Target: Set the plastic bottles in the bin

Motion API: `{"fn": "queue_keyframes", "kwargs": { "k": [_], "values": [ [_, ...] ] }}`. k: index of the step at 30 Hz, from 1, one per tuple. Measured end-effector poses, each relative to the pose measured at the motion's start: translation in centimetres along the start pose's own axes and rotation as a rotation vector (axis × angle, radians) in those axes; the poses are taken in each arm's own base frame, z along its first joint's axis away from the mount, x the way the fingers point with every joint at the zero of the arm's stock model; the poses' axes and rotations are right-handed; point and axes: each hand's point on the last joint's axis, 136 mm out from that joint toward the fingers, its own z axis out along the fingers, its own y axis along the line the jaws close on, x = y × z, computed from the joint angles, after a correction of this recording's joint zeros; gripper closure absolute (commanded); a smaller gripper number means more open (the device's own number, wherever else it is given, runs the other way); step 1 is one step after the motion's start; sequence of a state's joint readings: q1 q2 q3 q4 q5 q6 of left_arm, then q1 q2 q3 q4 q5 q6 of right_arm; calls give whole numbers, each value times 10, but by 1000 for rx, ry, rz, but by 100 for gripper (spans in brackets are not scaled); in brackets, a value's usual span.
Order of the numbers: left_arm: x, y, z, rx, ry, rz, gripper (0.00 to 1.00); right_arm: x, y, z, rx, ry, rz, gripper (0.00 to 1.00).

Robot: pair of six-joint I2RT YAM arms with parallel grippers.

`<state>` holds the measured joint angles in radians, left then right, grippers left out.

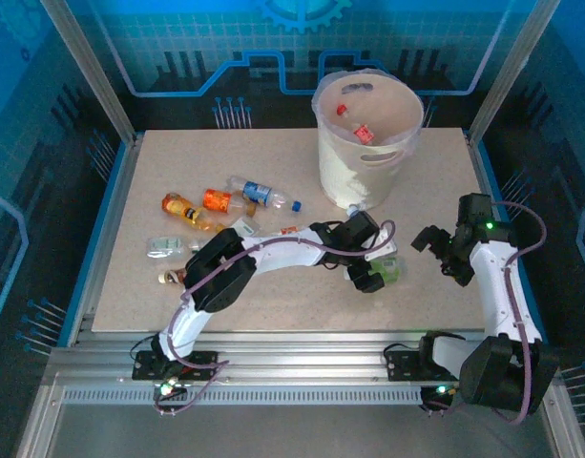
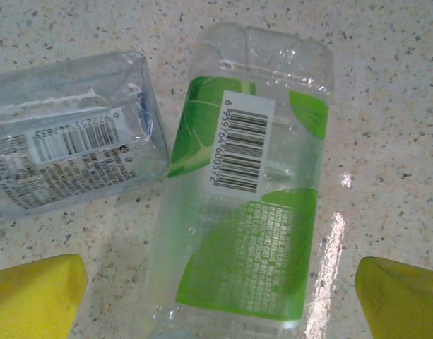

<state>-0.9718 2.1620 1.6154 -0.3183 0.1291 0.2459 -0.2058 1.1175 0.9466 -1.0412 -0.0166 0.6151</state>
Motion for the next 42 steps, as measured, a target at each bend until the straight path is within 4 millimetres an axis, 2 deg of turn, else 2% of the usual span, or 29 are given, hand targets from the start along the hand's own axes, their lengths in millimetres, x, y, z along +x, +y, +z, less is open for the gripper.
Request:
{"fn": "queue_keyframes", "kwargs": {
  "k": [9, 20, 25, 29, 34, 37, 40, 42],
  "values": [
    [8, 2, 17, -2, 48, 14, 4, -4, 2, 2, -15, -24, 12, 0],
    [18, -10, 25, 11, 82, 49, 32, -10, 6, 2, -32, -45, 13, 0],
    [20, -11, 27, 13, 84, 56, 52, -9, 8, 3, -43, -37, -2, 0],
    [21, -13, 26, 12, 69, 59, 57, -8, 7, 5, -37, -27, -7, 0],
    [34, -18, 15, 14, 74, 54, 57, -6, 7, 9, -44, -13, -15, 0],
    [49, -22, 4, 16, 95, 34, 57, -2, 13, 9, -85, -5, -29, 0],
    [62, -26, -13, 8, 95, 5, 58, 2, 25, 0, -176, -35, -55, 0],
    [63, -28, -29, -7, 75, -15, 62, 5, 32, -11, -244, -75, -74, 0]
  ]
}}
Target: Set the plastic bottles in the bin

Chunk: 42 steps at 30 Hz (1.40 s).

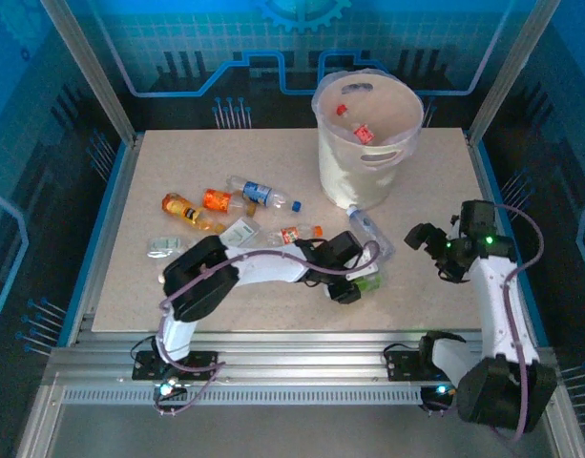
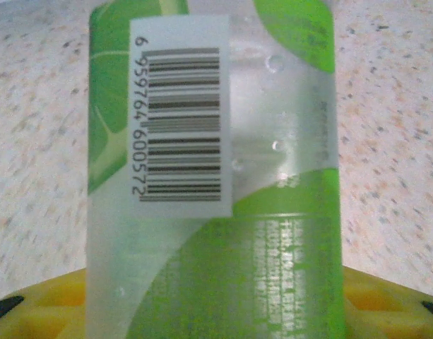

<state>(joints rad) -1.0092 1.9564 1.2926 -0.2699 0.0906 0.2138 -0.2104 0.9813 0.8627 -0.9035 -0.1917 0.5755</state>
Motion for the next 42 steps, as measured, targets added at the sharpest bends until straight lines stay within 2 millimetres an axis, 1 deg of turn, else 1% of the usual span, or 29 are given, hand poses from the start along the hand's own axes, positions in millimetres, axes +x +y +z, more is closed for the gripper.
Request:
{"fn": "queue_keyframes", "kwargs": {
  "k": [3, 6, 9, 12, 14, 17, 22, 24, 27, 30, 34, 37, 39, 42],
  "values": [
    [-7, 1, -28, -42, -78, -37, 64, 2, 17, -15, -96, -58, -40, 0],
    [-21, 5, -59, -89, -187, -81, 65, 5, 41, -29, -200, -96, -109, 0],
    [-31, 9, -89, -132, -292, -126, 65, 16, 65, -35, -272, -81, -189, 0],
    [-42, 13, -113, -164, -391, -169, 65, 22, 89, -44, -334, -83, -263, 0],
    [-43, 17, -128, -181, -442, -206, 64, 33, 114, -51, -394, -65, -343, 0],
    [-48, 29, -148, -204, -529, -270, 64, 42, 145, -60, -475, -64, -423, 0],
    [-49, 51, -176, -227, -652, -369, 63, 53, 183, -62, -567, -47, -493, 0],
    [-53, 55, -184, -231, -688, -380, 63, 53, 195, -60, -592, -43, -503, 0],
    [-59, 55, -194, -223, -736, -388, 63, 54, 213, -55, -624, -30, -516, 0],
    [-61, 55, -200, -223, -770, -389, 62, 56, 233, -54, -662, -17, -531, 0],
    [-65, 54, -206, -220, -804, -383, 62, 61, 251, -50, -690, -2, -548, 1],
    [-67, 54, -208, -217, -825, -379, 62, 65, 264, -49, -706, 12, -560, 5],
    [-67, 54, -209, -217, -830, -378, 62, 66, 270, -49, -712, 16, -565, 10],
    [-70, 54, -211, -217, -846, -375, 62, 68, 277, -49, -719, 19, -571, 22]
  ]
}}
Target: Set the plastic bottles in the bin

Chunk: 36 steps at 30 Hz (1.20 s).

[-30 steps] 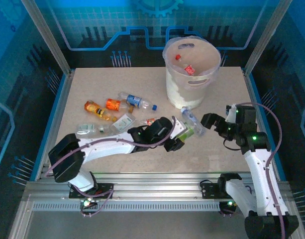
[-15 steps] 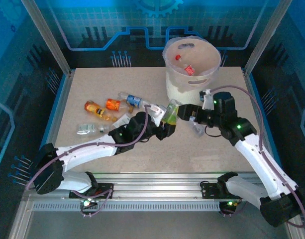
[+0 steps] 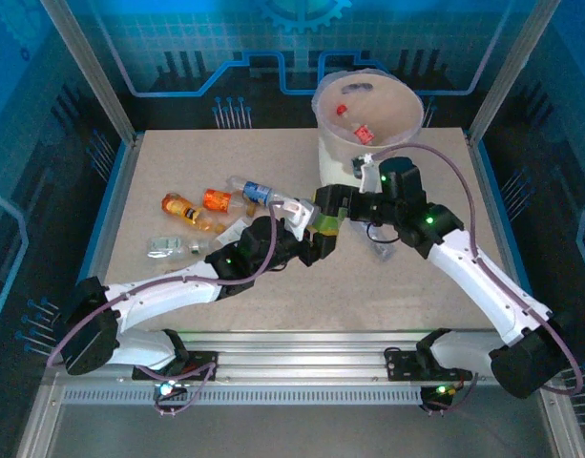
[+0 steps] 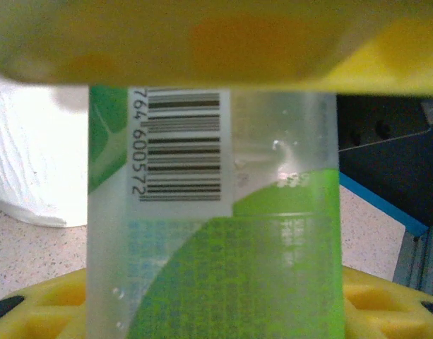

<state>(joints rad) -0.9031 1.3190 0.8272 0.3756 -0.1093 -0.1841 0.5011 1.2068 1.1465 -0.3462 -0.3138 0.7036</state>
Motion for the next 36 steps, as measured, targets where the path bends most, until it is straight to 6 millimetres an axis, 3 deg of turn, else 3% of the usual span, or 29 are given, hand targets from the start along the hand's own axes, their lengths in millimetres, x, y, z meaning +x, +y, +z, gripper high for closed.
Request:
{"fn": "queue_keyframes", "kwargs": {
  "k": [4, 6, 8, 10, 17, 21, 26, 31, 36],
  "values": [
    [-5, 0, 0, -3, -22, 1, 57, -3, 3, 4, 1, -2, -8, 41],
    [-7, 1, 0, -11, -30, 3, 49, -5, 3, 5, 6, -5, -9, 50],
    [-8, 2, 0, -17, -33, 5, 31, -5, 4, 4, 10, -6, -16, 55],
    [-9, 3, 0, -19, -40, 3, 2, -7, 6, 4, 12, -5, -21, 59],
    [-18, 3, -5, -29, -64, 3, 1, -40, 22, -5, 55, -47, -99, 63],
    [-28, 4, -17, -35, -104, 1, 1, -79, 41, -15, 101, -103, -198, 63],
    [-28, 9, -26, -59, -123, -2, 1, -144, 60, -31, 165, -225, -320, 64],
    [-20, 17, -32, -96, -118, -6, 1, -211, 53, -40, 275, -331, -390, 64],
    [-20, 25, -42, -139, -125, -11, 1, -256, 20, -33, 418, -388, -420, 64]
  ]
}}
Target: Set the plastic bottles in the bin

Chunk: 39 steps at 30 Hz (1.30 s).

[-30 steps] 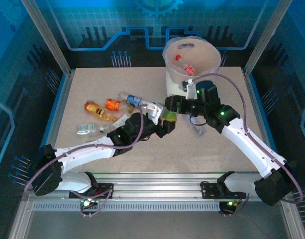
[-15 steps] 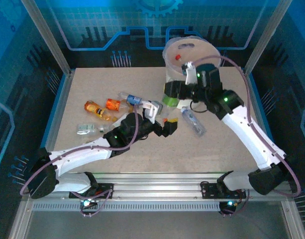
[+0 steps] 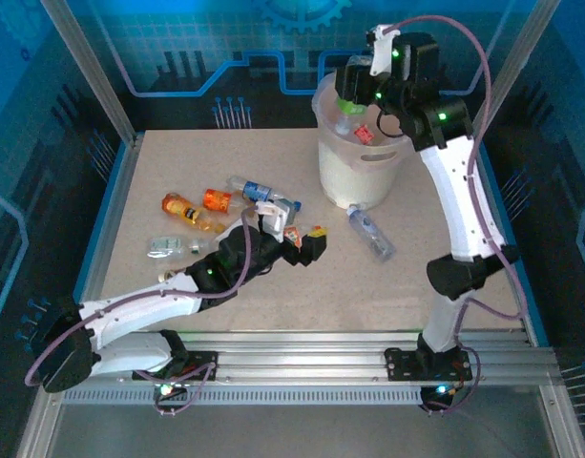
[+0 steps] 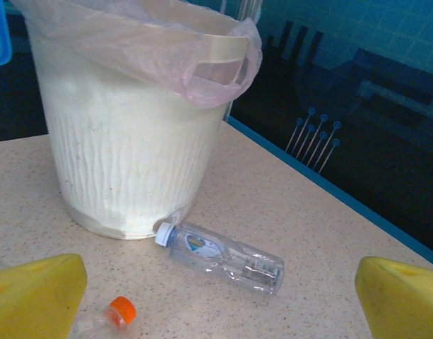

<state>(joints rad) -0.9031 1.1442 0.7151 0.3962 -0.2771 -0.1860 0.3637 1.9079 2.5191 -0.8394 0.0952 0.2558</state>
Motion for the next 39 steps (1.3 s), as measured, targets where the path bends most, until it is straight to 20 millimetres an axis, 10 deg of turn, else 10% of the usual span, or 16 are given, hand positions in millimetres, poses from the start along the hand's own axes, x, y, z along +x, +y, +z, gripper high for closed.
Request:
{"fn": "queue_keyframes", "kwargs": {
  "k": [11, 28, 39],
  "values": [
    [-6, 20, -21, -95, -34, -46, 1, 37, -63, 73, 232, 96, -88, 64],
    [2, 35, -22, -171, -17, -42, 1, 105, -88, 112, 308, 302, -229, 52],
    [5, 37, -22, -183, -7, -38, 1, 152, -99, 137, 308, 432, -279, 26]
  ]
}}
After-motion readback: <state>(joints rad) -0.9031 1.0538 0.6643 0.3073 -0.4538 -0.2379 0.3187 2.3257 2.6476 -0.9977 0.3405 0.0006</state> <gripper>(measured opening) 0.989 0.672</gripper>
